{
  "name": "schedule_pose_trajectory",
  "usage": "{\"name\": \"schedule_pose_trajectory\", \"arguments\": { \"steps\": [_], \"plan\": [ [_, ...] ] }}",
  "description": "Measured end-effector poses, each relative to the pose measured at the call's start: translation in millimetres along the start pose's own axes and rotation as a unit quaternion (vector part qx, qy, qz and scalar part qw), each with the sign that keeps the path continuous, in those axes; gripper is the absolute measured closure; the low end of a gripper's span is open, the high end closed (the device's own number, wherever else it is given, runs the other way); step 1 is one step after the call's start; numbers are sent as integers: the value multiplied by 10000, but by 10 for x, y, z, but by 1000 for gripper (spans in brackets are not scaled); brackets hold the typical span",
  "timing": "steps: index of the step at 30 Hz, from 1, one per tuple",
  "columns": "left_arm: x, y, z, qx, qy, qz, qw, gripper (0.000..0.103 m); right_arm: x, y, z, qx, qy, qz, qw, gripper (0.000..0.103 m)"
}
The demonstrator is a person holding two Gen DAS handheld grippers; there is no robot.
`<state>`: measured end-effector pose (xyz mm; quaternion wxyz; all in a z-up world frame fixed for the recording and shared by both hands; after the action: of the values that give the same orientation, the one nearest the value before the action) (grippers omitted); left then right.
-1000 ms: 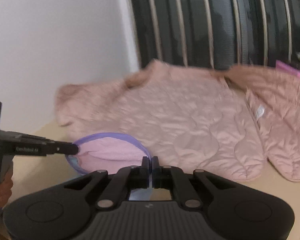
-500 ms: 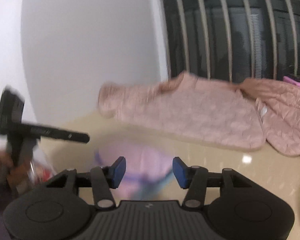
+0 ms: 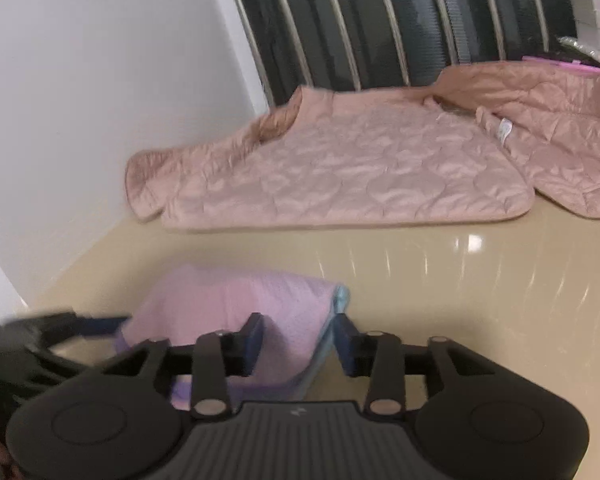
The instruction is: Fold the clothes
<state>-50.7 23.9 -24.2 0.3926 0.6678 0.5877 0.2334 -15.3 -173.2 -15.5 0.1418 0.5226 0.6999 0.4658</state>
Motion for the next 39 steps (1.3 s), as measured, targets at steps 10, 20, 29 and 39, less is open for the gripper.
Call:
{"name": "schedule_pose_trajectory", "arguments": {
  "steps": [10,20,29,39],
  "plan": [
    [-251,-222,-88,-401,18,475,9981,1,96,-176,112,-62,-46,-210,9997,41],
    [-571,-299,-199,-376,-505,1056,9924,59,344,-352,-50,-124,-92,-798,9967,86],
    [-563,97,-332,-744,-654,1323,9862,80,489,-149,-243,-578,-314,-1066,9921,93],
    [-741,936,-285,-1509,-908,1983,9642,80,510,659,-432,-1493,-922,-1557,9721,93]
  ]
}}
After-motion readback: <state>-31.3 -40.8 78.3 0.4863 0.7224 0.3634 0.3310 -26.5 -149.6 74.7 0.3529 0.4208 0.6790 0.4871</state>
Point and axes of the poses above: each gripper's, at about its wrist camera, not at the fingertips, and z roughly the way its jaws point, x to its left, y to its top, the point moved 5 cm from there along z, roughly the way its jaws point, and after that the axes turned 1 degree about -x, right-handed, at the moved point
